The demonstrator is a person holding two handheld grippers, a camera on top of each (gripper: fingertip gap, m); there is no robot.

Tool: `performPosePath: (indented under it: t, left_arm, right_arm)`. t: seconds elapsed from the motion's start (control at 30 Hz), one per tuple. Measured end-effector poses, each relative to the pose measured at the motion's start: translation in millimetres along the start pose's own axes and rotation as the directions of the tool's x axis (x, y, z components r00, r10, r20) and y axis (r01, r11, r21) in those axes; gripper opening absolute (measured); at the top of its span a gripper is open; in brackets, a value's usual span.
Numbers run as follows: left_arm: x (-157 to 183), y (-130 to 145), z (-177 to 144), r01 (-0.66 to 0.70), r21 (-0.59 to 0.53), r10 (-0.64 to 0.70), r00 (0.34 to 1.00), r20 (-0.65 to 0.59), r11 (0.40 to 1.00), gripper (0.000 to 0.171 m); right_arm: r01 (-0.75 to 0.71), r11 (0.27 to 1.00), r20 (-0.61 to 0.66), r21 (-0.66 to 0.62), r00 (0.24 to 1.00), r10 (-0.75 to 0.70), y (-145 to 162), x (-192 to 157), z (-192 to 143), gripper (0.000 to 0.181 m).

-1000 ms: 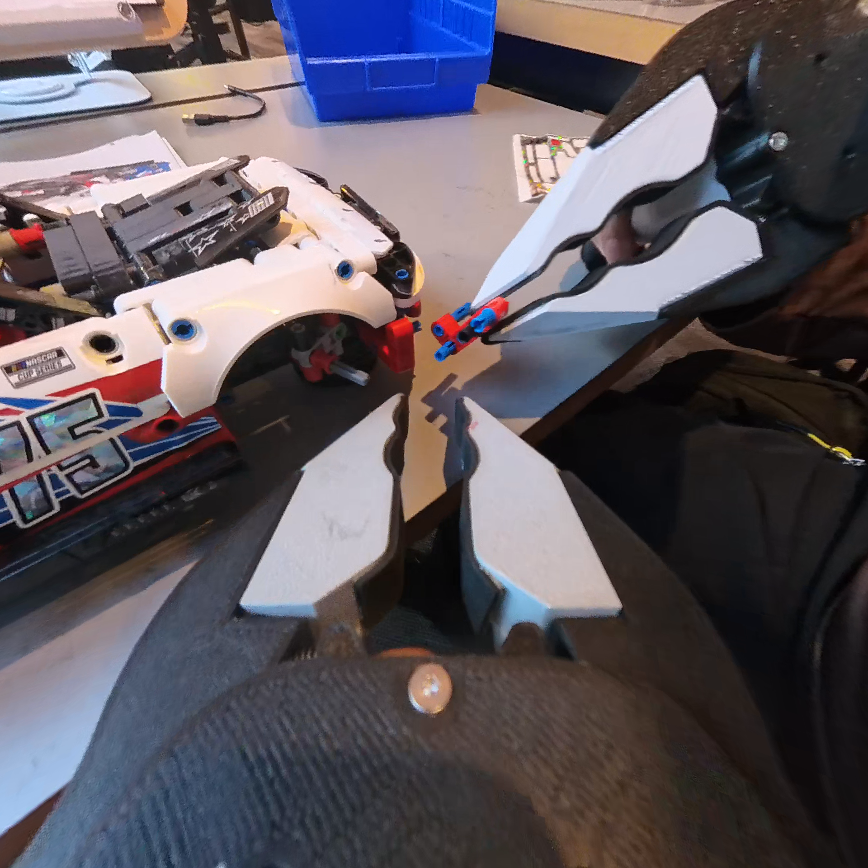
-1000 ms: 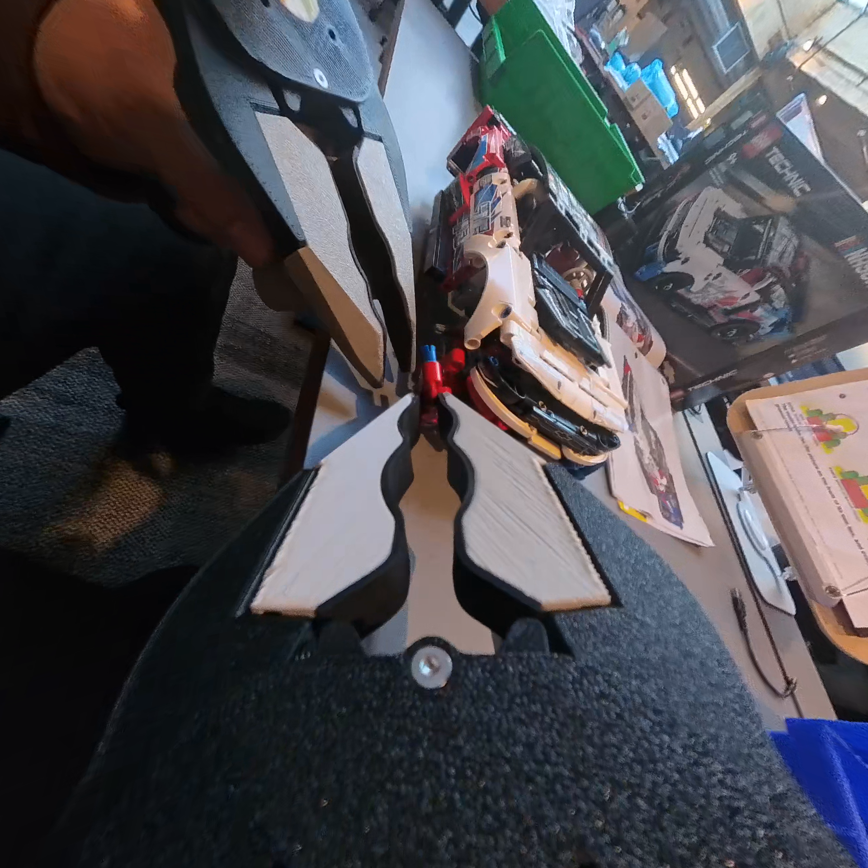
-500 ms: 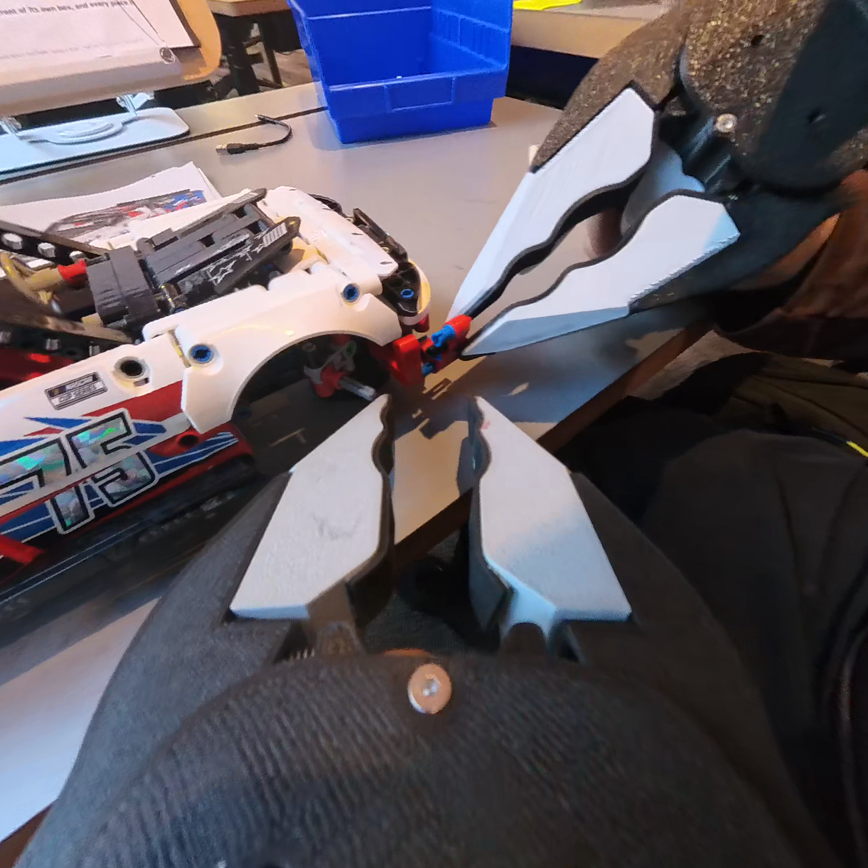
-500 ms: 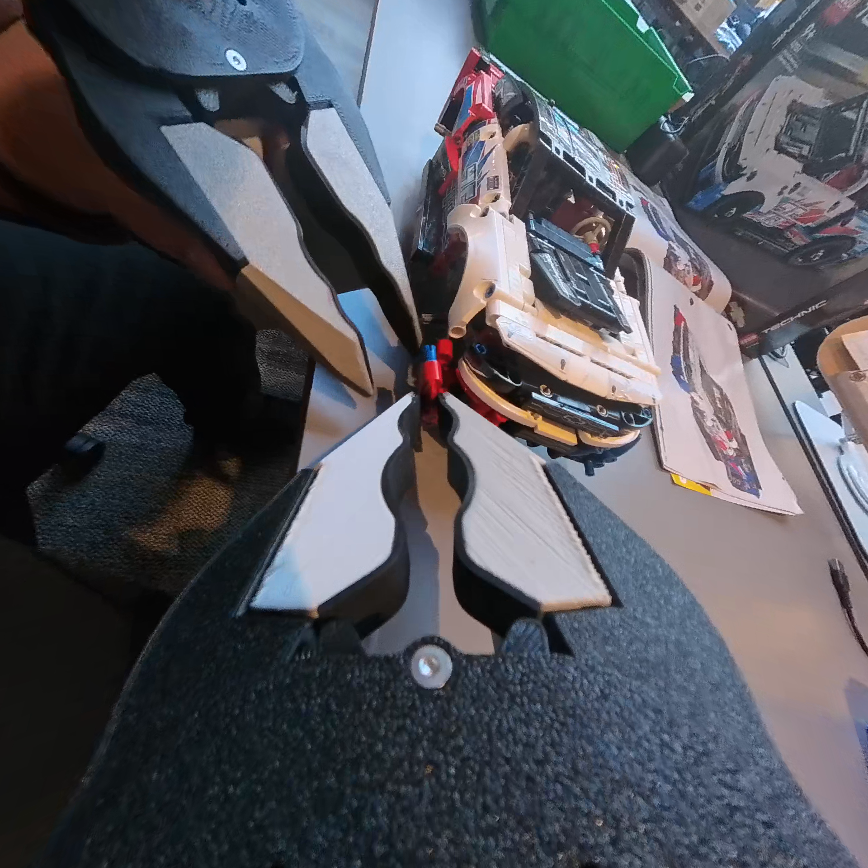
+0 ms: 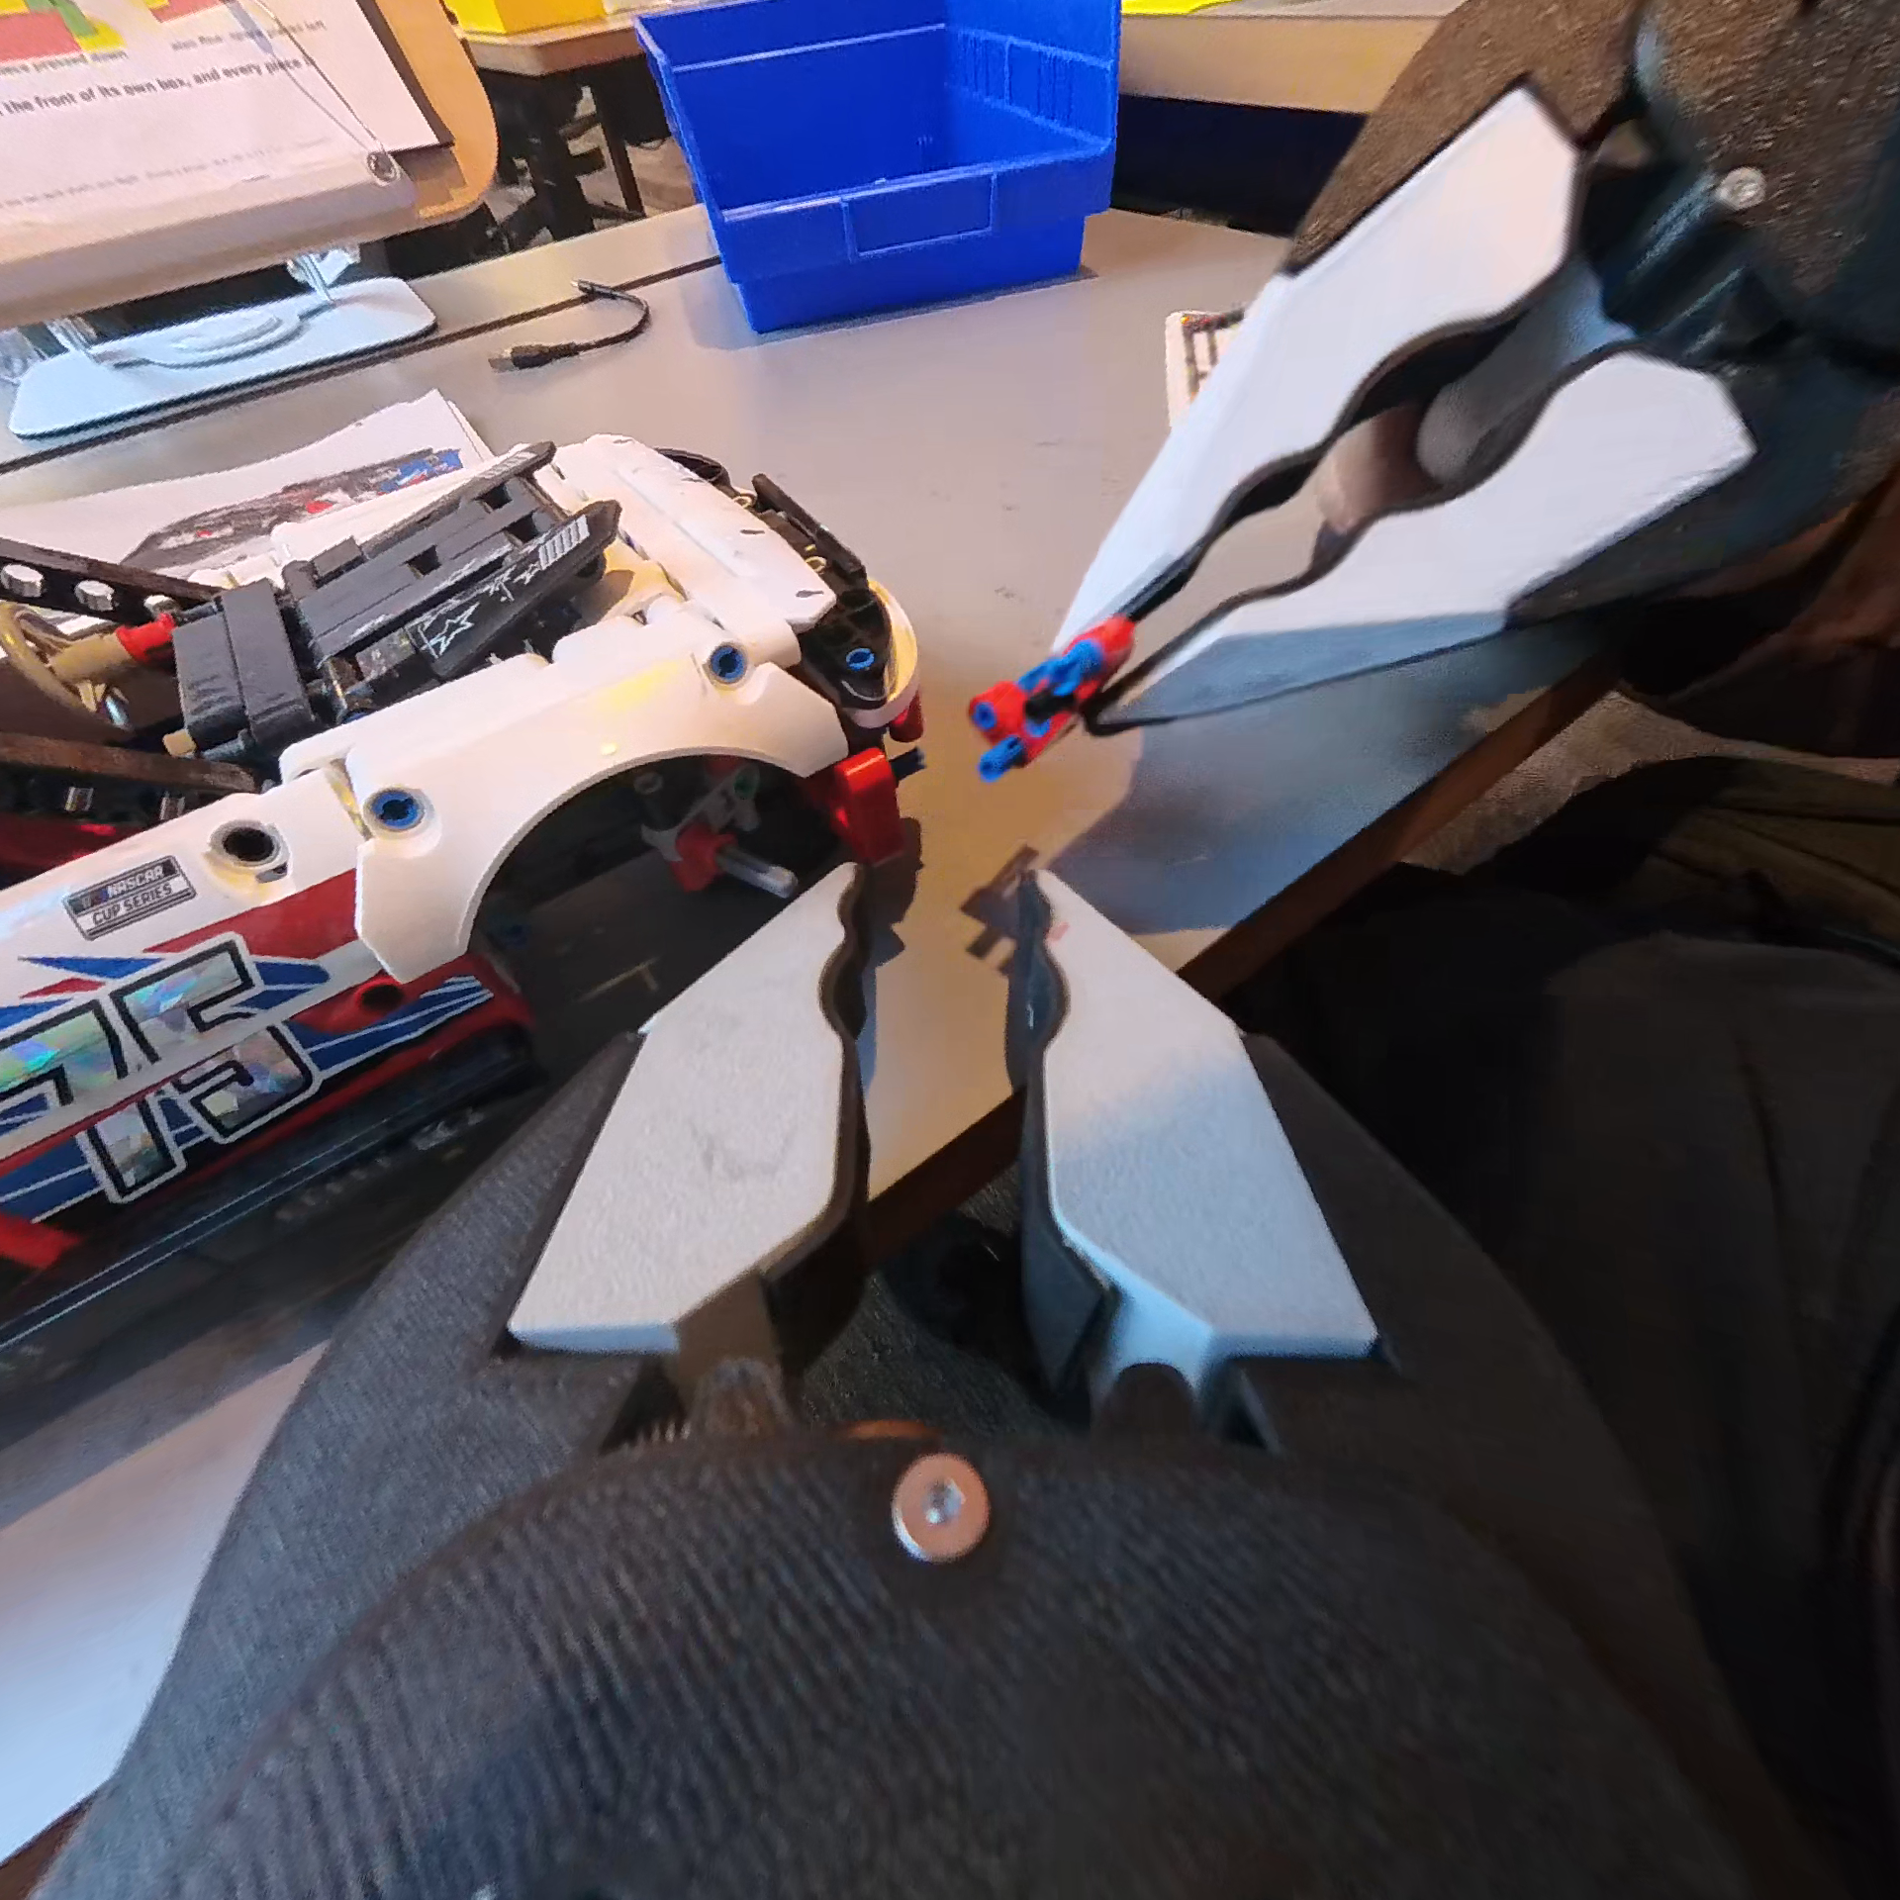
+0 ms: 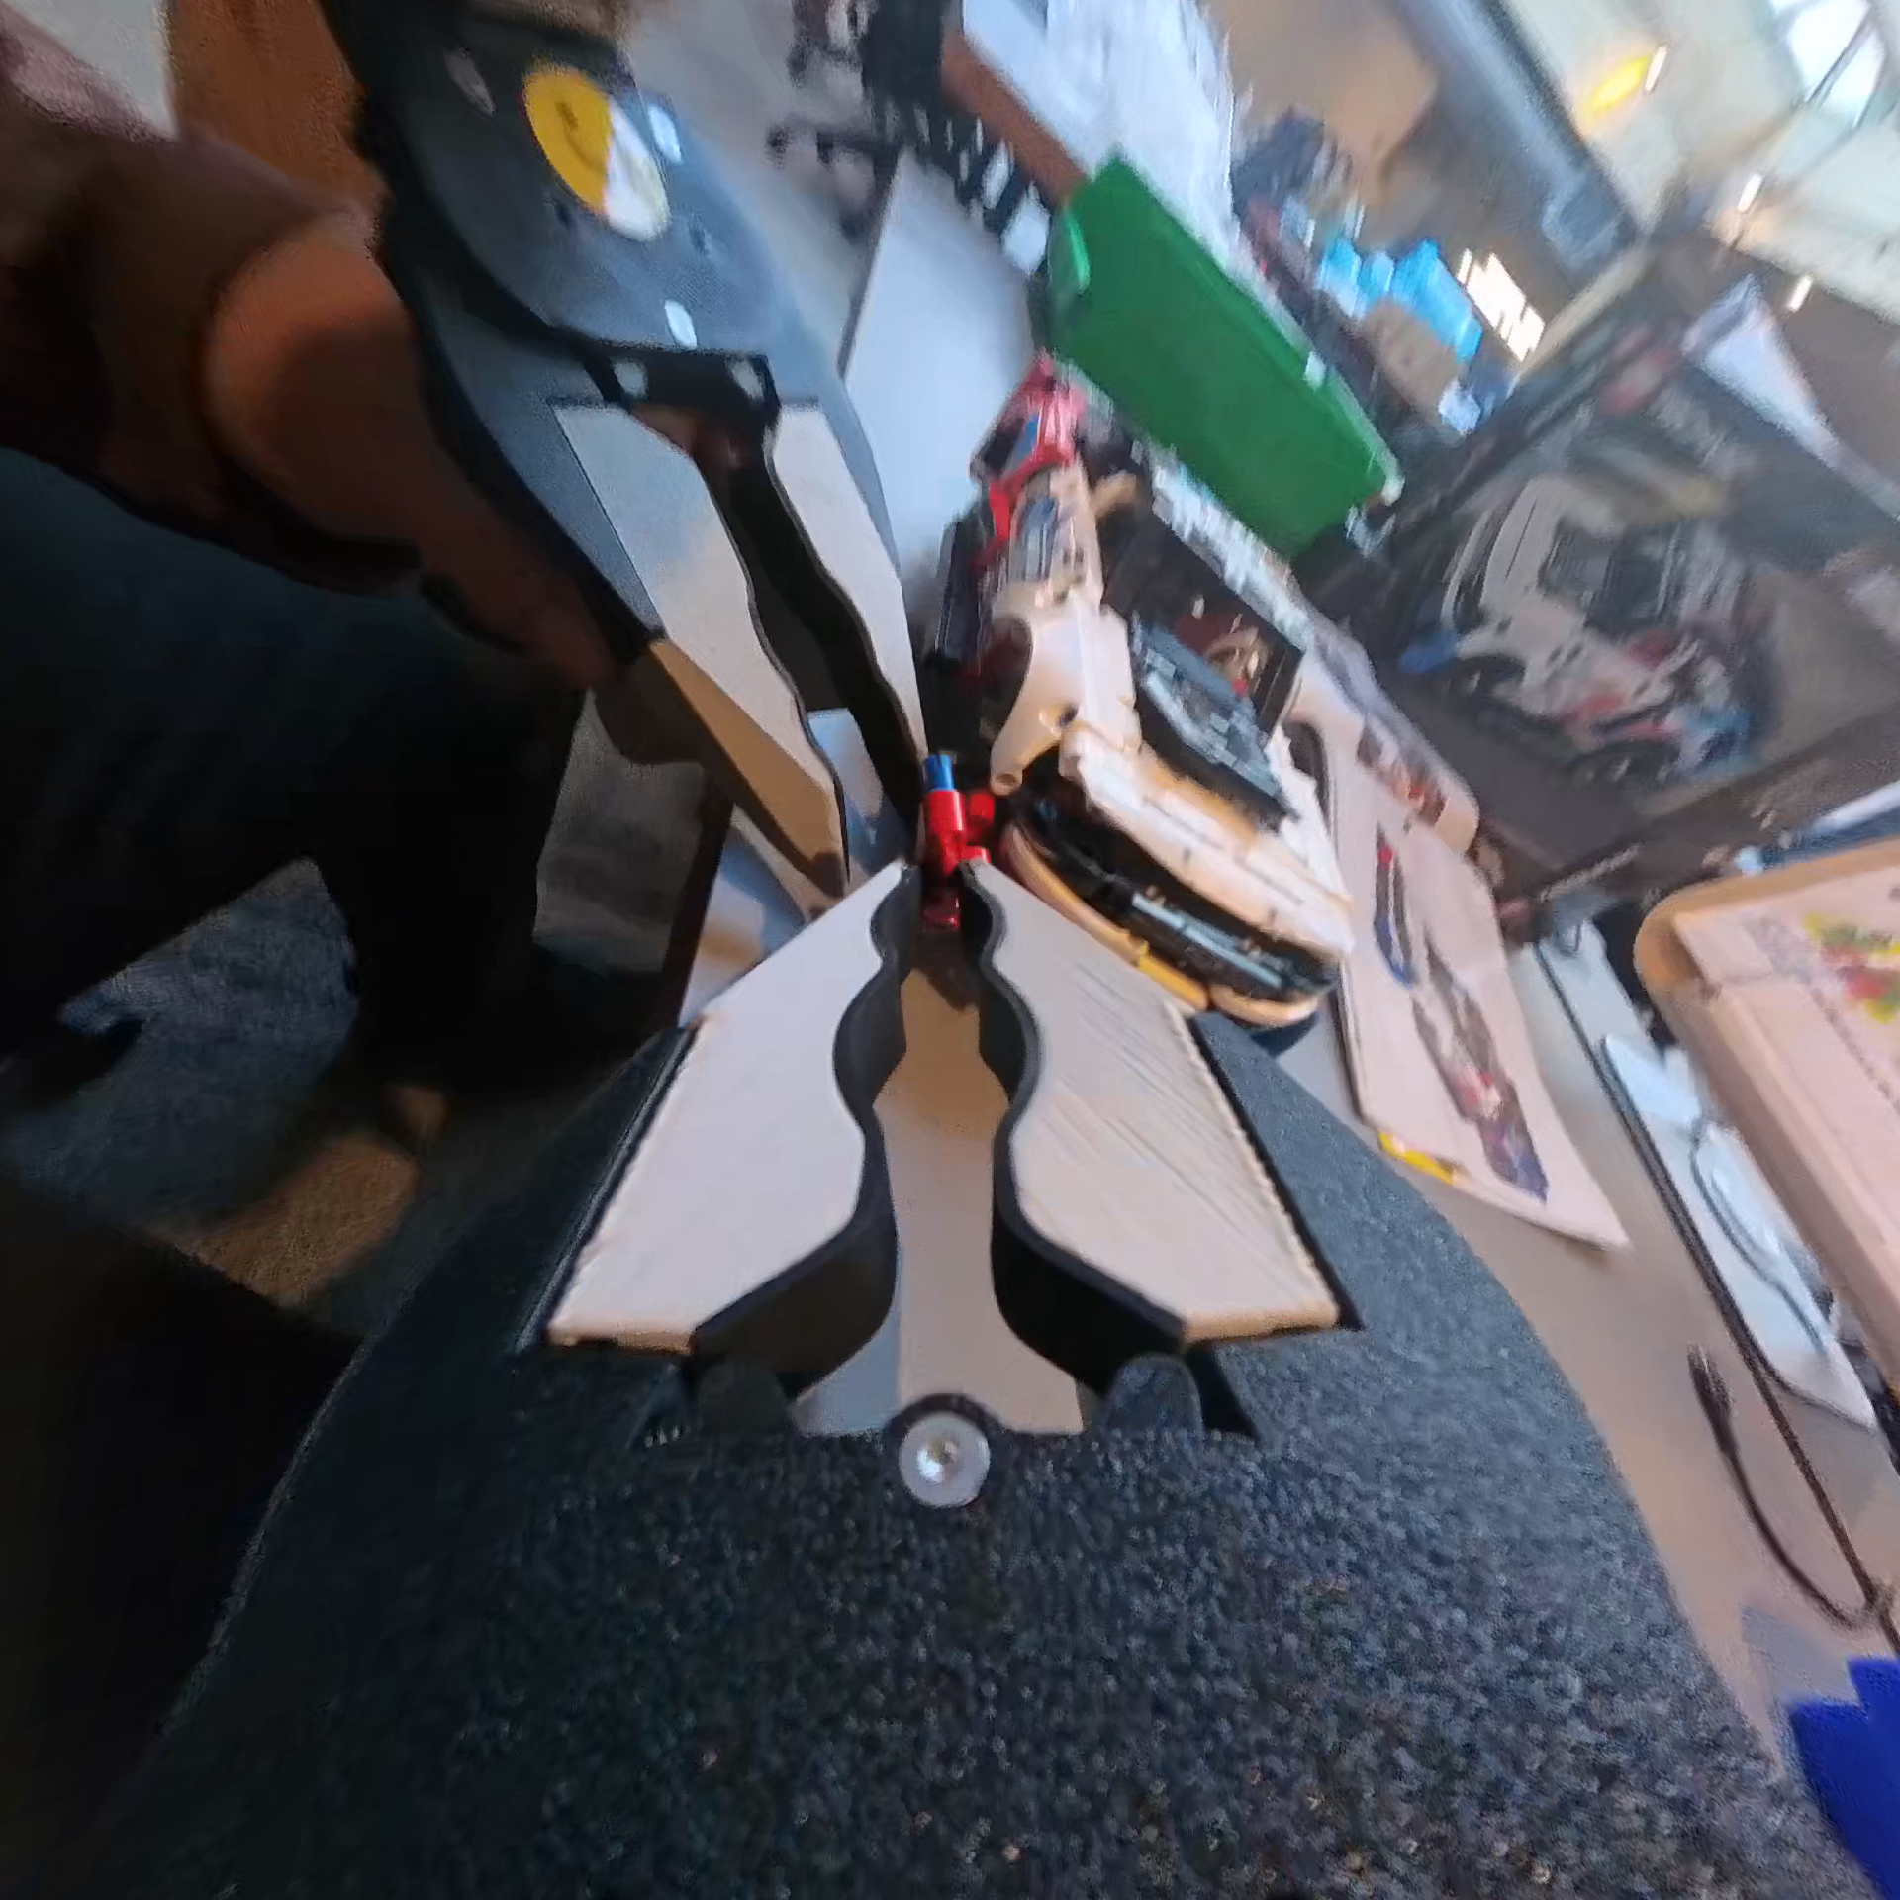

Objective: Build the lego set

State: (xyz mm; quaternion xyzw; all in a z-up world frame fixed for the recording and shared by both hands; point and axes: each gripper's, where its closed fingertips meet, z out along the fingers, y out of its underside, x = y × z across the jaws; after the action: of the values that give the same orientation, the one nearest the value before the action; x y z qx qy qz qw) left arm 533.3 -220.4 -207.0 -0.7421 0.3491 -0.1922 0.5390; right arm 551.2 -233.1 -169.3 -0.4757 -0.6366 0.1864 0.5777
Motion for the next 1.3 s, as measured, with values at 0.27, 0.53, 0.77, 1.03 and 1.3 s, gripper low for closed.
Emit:
performPosePath:
  t: [0.27,0.53,0.77,1.03,1.3]
  left_arm:
    - [-1.7,-2.0,-3.0,0.021,0.039,-0.020,1.000,-0.024,0.999,0.022]
    - [-1.8,-0.5,-3.8,0.045,0.026,-0.044,0.999,-0.028,0.999,0.026]
    - [-1.4,2.2,-4.3,0.069,-0.025,-0.069,0.997,-0.020,0.997,0.028]
    - [4.9,7.3,-12.3,0.068,-0.068,-0.067,0.998,0.015,0.995,0.028]
    - [-9.2,39.0,-50.8,0.187,-0.087,-0.175,0.976,0.127,0.978,0.028]
  right_arm:
    - [-0.136,0.965,0.033,0.223,0.991,0.132,-19.3,18.8,-24.0,0.005]
    - [-0.167,0.959,0.022,0.229,0.986,0.166,-17.7,25.9,-24.6,0.005]
    - [-0.261,0.960,-0.001,0.097,0.965,0.262,-1.8,31.0,-17.2,0.005]
    - [-0.376,0.925,-0.142,0.048,0.914,0.379,18.7,57.2,-27.8,0.005]
    - [-0.560,0.818,-0.274,0.131,0.773,0.573,40.1,92.9,-54.7,0.005]
